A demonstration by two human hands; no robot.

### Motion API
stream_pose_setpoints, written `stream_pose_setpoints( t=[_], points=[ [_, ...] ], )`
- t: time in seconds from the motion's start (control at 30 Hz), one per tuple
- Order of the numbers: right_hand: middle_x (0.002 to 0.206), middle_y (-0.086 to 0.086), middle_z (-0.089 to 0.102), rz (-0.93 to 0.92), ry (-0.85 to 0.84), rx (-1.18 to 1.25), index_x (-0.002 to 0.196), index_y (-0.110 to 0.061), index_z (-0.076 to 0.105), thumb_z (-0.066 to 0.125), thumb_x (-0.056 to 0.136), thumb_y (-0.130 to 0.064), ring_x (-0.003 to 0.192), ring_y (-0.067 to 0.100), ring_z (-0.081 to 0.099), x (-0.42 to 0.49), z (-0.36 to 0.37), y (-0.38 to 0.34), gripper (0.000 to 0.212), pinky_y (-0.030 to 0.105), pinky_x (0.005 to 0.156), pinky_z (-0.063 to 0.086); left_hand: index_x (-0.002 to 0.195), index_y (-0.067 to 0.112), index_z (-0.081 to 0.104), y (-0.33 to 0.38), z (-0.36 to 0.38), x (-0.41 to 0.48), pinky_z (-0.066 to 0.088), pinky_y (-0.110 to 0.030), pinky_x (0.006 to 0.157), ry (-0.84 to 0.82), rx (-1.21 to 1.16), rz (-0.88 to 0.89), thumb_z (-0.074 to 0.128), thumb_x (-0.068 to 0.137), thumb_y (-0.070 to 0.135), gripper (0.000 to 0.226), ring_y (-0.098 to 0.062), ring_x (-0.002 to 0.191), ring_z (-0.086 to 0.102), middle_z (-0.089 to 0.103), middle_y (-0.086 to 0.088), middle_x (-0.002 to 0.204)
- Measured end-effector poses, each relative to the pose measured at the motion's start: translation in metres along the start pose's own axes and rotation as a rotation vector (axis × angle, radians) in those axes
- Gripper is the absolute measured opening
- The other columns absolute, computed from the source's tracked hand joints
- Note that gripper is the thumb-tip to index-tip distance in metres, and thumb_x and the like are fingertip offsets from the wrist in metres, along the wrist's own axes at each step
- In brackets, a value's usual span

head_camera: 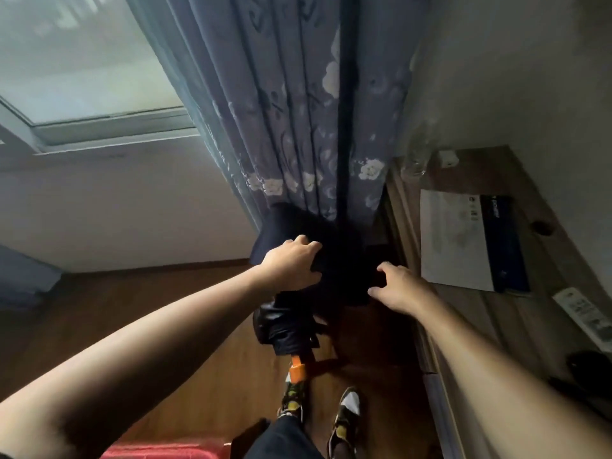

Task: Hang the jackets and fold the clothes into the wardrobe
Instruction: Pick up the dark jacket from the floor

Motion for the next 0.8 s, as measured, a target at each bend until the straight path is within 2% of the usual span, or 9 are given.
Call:
stream_pose_setpoints(
  t=[0.23,0.33,0.43,0.5,0.57,0.63,0.7,0.73,0.8],
  points=[
    [0.148,0.011,0.051,0.131,-0.094,0.201,0.152,-0.023,0.039,0.061,0.094,-0.055,0.13,0.034,0.055,0.038,0.049,0.025,0.07,0.042,0.1,0.051,0.156,0.023,0.026,0.033,0.042,0.083,0.048,-0.047,0.098,-0.117,0.132,0.119,0.068,0.085,0.053,0.088,-0.033,0.131,0.048,0.046,-0.008,0.143],
    [0.153,0.01,0.048,0.228,-0.153,0.48,0.156,-0.017,0.037,0.06,0.099,-0.047,0.137,0.032,0.049,0.049,0.082,0.031,0.068,0.036,0.106,0.042,0.161,0.03,-0.001,0.044,0.072,0.109,0.047,-0.047,0.101,-0.188,0.14,0.167,0.071,0.084,0.054,0.108,-0.033,0.132,0.048,0.046,-0.009,0.145],
    [0.157,0.01,0.042,0.33,-0.192,0.821,0.158,-0.015,0.031,0.059,0.102,-0.04,0.142,0.032,0.043,0.06,0.113,0.031,0.068,0.038,0.112,0.038,0.157,0.042,-0.014,0.05,0.101,0.125,0.043,-0.047,0.102,-0.243,0.207,0.222,0.071,0.086,0.049,0.111,-0.034,0.128,0.05,0.048,-0.01,0.141],
    [0.157,0.008,0.041,0.397,-0.235,0.97,0.159,-0.018,0.028,0.058,0.102,-0.039,0.142,0.032,0.041,0.065,0.13,0.028,0.068,0.041,0.11,0.039,0.157,0.046,-0.008,0.05,0.115,0.131,0.04,-0.047,0.103,-0.262,0.282,0.25,0.066,0.09,0.039,0.1,-0.033,0.126,0.051,0.048,-0.011,0.14],
    [0.152,0.005,0.047,0.43,-0.277,1.068,0.157,-0.023,0.033,0.06,0.101,-0.042,0.137,0.031,0.046,0.069,0.142,0.021,0.065,0.043,0.108,0.042,0.157,0.042,0.014,0.047,0.12,0.135,0.044,-0.044,0.1,-0.276,0.296,0.251,0.061,0.094,0.029,0.08,-0.033,0.124,0.054,0.053,-0.009,0.136],
    [0.142,0.006,0.058,0.476,-0.291,1.15,0.151,-0.026,0.044,0.066,0.094,-0.048,0.127,0.032,0.056,0.075,0.162,0.021,0.064,0.049,0.103,0.048,0.147,0.031,0.037,0.04,0.115,0.14,0.052,-0.041,0.085,-0.259,0.2,0.221,0.057,0.094,0.018,0.058,-0.034,0.111,0.063,0.063,-0.008,0.121],
    [0.125,0.008,0.068,0.517,-0.312,1.24,0.142,-0.022,0.056,0.067,0.094,-0.043,0.114,0.031,0.064,0.079,0.177,0.017,0.054,0.043,0.089,0.053,0.136,0.026,0.045,0.03,0.104,0.142,0.054,-0.039,0.073,-0.245,0.061,0.154,0.053,0.092,0.012,0.048,-0.034,0.098,0.067,0.066,-0.008,0.11],
    [0.12,0.008,0.07,0.531,-0.32,1.291,0.138,-0.019,0.06,0.065,0.096,-0.039,0.111,0.031,0.065,0.078,0.179,0.013,0.047,0.042,0.086,0.054,0.134,0.027,0.048,0.024,0.096,0.142,0.055,-0.04,0.074,-0.239,-0.022,0.115,0.051,0.09,0.01,0.047,-0.033,0.097,0.066,0.066,-0.008,0.109],
    [0.116,0.01,0.07,0.564,-0.306,1.409,0.141,-0.014,0.058,0.059,0.101,-0.029,0.117,0.033,0.064,0.075,0.173,0.003,0.043,0.047,0.097,0.052,0.132,0.028,0.052,0.014,0.078,0.14,0.056,-0.04,0.082,-0.221,-0.194,0.053,0.049,0.086,0.009,0.05,-0.031,0.101,0.065,0.066,-0.008,0.114]
  ],
)
Point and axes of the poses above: each hand's wrist, its own x-axis towards the middle knuckle, its own z-axis out of the palm, y = z × x, the point moved 10 cm from there along x, towards the middle knuckle
